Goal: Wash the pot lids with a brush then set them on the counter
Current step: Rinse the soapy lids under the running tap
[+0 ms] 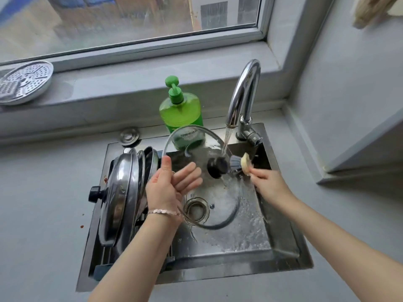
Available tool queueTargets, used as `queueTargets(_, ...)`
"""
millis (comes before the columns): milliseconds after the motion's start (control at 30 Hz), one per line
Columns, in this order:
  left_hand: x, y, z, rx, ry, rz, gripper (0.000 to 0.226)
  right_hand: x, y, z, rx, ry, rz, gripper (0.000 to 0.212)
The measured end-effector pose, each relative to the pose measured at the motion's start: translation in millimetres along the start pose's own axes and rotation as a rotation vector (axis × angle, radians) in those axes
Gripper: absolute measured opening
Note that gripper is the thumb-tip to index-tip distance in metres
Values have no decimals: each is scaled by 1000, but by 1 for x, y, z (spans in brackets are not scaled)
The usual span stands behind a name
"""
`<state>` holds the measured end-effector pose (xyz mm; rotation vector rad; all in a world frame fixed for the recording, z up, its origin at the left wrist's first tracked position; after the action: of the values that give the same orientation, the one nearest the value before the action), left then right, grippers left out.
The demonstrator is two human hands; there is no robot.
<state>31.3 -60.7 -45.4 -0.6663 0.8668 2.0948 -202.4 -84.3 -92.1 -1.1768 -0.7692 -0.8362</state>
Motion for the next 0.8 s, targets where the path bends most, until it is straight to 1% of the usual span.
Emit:
queueTargets(67, -8, -2, -7, -33, 28, 46, 27, 17, 21, 24, 86, -80, 29, 34)
queueTargets(133, -12, -2, -11, -70, 47, 43, 26, 31, 35, 30, 115, -153, -8, 35)
queueTargets(167, -13, -2, -14, -80, 48, 48, 26, 30, 33, 26, 92, -146, -1, 36)
queueTargets(267, -13, -2, -17, -93, 37, 48, 26, 20, 18, 18, 5, -45, 40, 36)
queueTargets(300, -13, 0, -16, -107, 46, 39, 25, 25, 19, 24, 17, -56, 53, 36)
queueTargets(367, -9, 0, -16, -149, 49, 27, 24, 55, 34, 42, 104, -165, 40, 37)
queueTargets(400, -5, -4, -18, -178, 38, 21, 27, 74, 45, 51, 145, -237, 38, 36)
queueTargets(433, 0, -7, -17, -209, 13, 17, 36, 91, 52, 57, 162, -305, 54, 36)
queueTargets(500, 13, -15, -19, -239, -66, 7, 68, 100, 57, 56, 150, -379, 91, 36)
queueTargets(533, 20, -20, -21, -252, -104, 16, 76, 97, 56, 55, 149, -389, 106, 36)
queueTargets(567, 27, -23, -20, -260, -146, 35, 73, 93, 55, 56, 166, -387, 112, 36)
queueTargets(633, 31, -26, -21, -243, -170, 86, 60, 68, 51, 64, 220, -339, 133, 37)
queueTargets(700, 23, -28, -20, -245, -115, 110, 43, 24, 43, 71, 282, -211, 239, 37)
queueTargets(767, 10, -29, -17, -273, -36, 13, 26, -27, 26, 72, 333, -12, 438, 35)
queueTargets(800, 6, -28, -14, -275, -18, -50, 22, -45, 16, 73, 325, 66, 525, 35)
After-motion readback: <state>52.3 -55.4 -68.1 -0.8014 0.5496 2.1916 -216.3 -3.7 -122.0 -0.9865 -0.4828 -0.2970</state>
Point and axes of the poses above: each hand's wrist, its own z-axis away from the middle knuckle, its own y-axis out of the palm, x = y × z, the point moved 10 cm from there along -z, towards the middle knuckle, and after that the axes turned 14 degrees about -y, right-handed, at the moved point
